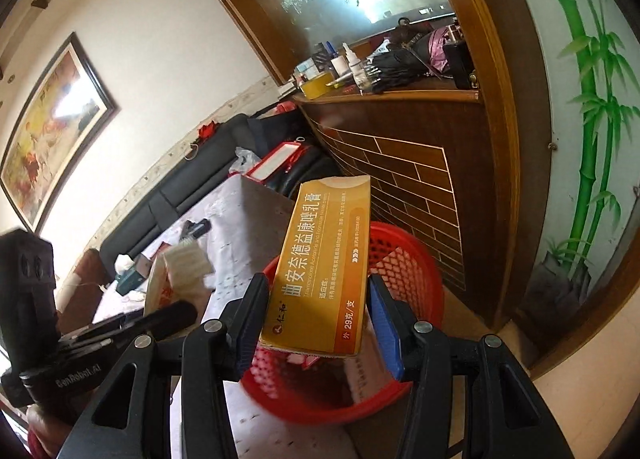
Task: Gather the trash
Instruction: 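Carry both items over the red basket and open both tools, then move both tools back over the bed toward the remaining trash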
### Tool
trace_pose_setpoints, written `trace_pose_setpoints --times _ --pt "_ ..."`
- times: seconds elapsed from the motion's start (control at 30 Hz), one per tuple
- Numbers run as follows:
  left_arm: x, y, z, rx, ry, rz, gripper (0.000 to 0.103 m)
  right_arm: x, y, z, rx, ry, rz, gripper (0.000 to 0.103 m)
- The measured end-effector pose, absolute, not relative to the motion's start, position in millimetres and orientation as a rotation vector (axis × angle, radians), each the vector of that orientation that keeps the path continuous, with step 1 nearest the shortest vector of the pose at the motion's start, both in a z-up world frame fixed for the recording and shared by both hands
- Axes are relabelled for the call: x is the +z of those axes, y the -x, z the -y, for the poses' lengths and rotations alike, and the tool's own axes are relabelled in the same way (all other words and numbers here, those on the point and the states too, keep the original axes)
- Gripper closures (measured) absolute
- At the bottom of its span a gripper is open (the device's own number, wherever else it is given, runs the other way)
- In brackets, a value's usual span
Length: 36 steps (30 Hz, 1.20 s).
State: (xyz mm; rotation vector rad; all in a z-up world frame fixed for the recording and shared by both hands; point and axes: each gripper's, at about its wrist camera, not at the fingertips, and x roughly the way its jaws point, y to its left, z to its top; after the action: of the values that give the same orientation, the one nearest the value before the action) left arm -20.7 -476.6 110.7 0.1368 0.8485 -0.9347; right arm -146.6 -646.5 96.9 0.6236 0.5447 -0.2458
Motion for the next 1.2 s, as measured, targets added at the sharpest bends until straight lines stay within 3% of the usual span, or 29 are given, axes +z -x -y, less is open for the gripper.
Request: trace_pose_setpoints --times 0.03,0.07,0.33,0.67,1.03,1.2 --pt "108.3 18.1 479.9 -0.912 -0.136 -0.854 0.034 94.5 144.8 649.6 -0.254 -0.622 -0.553 0.046" --pt "106.8 17.0 478.4 -0.900 -0.125 -0.854 0.034 93.1 145.2 652.0 -0.259 -0.621 -0.556 0.042" --pt "116.3 26.4 420.5 -0.856 -0.130 -0.805 0.034 104.7 165.4 623.0 -0.164 -0.634 -0.521 0.041" --pt "122.9 12.9 281.9 -0.678 -0.082 -0.780 0.033 133.3 151.0 507.1 0.065 -0.523 -0.551 0.041" --pt "98.2 -100.2 48.8 -0.274 0.046 -0.856 0.031 132.6 99.6 387.3 0.252 -0.399 -0.674 0.042" --pt "65.3 -169.6 -13.3 -0.216 0.104 -0.960 0.031 124.2 77.1 352.3 0.280 -0.360 -0.730 0.042"
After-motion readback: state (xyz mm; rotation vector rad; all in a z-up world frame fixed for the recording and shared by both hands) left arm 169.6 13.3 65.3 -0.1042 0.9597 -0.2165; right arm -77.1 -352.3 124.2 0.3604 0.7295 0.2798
